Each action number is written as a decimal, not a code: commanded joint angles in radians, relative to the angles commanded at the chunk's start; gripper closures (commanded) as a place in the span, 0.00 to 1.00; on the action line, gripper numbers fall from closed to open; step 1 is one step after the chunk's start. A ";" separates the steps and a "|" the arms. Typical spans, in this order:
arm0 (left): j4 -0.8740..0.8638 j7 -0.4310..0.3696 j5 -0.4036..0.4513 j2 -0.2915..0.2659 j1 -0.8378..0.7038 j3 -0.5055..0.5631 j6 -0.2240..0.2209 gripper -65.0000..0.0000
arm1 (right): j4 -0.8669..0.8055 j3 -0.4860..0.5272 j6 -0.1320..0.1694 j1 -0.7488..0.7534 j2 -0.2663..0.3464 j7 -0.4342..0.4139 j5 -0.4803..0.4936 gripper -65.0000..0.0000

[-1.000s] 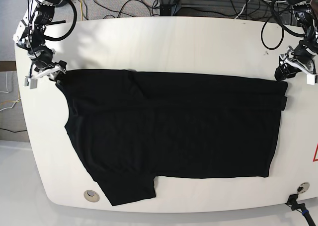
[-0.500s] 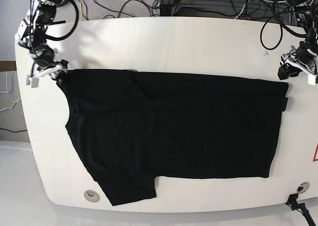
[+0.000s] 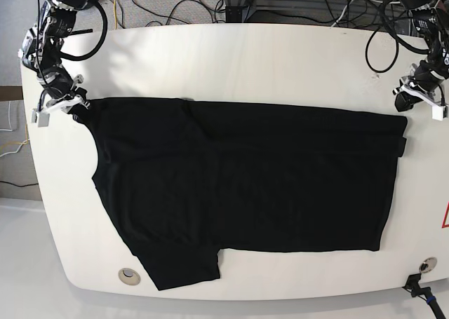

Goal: Fold the T-shirt properly
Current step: 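Drag the shirt edge outward with both grippers to straighten it, then open both grippers and release the shirt edge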

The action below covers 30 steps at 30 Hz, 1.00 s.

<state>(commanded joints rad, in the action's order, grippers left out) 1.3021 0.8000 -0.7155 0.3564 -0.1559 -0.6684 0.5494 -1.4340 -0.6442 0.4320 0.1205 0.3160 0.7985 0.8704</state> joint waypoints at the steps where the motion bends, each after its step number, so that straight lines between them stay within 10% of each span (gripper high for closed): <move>1: -0.002 0.005 0.005 -0.002 0.005 0.003 -0.003 1.00 | 0.003 0.000 0.003 -0.001 0.001 0.002 0.005 1.00; 30: -0.045 -0.028 -0.009 -0.006 0.047 -0.002 0.021 0.96 | 0.057 -0.005 -0.004 -0.020 -0.003 -0.018 -0.012 1.00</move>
<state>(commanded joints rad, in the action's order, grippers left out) 1.2574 0.7715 -0.7246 0.3501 -0.1092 -0.6707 0.5706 -1.3769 -0.6493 0.4278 0.1004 0.3129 0.7804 0.8583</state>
